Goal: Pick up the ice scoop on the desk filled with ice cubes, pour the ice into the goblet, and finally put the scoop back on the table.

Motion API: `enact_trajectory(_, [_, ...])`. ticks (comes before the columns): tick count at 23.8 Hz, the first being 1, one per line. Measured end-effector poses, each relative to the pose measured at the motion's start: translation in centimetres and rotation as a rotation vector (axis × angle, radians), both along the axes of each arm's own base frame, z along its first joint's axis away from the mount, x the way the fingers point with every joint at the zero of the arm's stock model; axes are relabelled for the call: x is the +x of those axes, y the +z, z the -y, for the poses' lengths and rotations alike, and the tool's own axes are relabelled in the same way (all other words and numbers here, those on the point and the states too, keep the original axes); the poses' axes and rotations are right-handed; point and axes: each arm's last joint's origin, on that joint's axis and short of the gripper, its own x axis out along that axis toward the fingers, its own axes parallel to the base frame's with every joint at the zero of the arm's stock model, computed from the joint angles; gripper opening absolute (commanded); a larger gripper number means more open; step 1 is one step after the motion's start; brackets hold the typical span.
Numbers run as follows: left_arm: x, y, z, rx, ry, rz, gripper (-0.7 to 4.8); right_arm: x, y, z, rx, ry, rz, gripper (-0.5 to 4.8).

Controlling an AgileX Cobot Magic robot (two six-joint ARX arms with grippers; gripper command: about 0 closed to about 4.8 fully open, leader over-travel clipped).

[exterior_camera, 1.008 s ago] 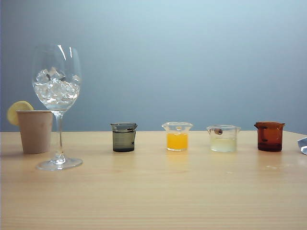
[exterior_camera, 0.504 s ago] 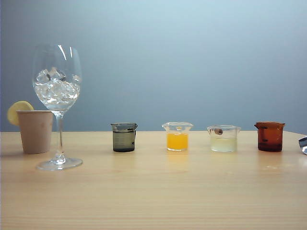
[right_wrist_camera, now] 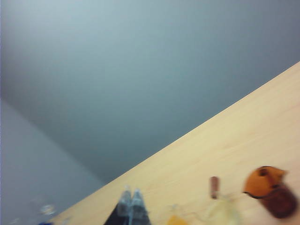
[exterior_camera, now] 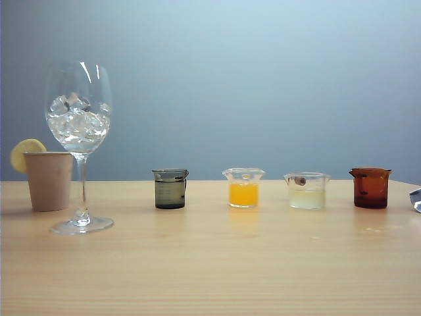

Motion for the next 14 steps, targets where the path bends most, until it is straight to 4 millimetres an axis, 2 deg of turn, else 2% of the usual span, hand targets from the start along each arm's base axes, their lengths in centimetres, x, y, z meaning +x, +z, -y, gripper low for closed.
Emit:
enact_trajectory(5, [-2.2,0.8,-0.5,-0.017,0.012,0.09,-0.05,-3.7,1.1,-0.9,-0.095,-0.106,0.041,-0.1])
enact_trajectory(10, [-3.5,1.1,-1.5,-0.021,0.103,0.145,-0.05,-4.1,-0.9,-1.1,-0.184,-0.073,-0.104,-0.1])
enact_trajectory(14, [-5.4,1.3,-2.1,-0.021,0.19,0.228,-0.05,-4.8,-0.3,-1.8,-0.348,-0.06,-0.063,-0.09])
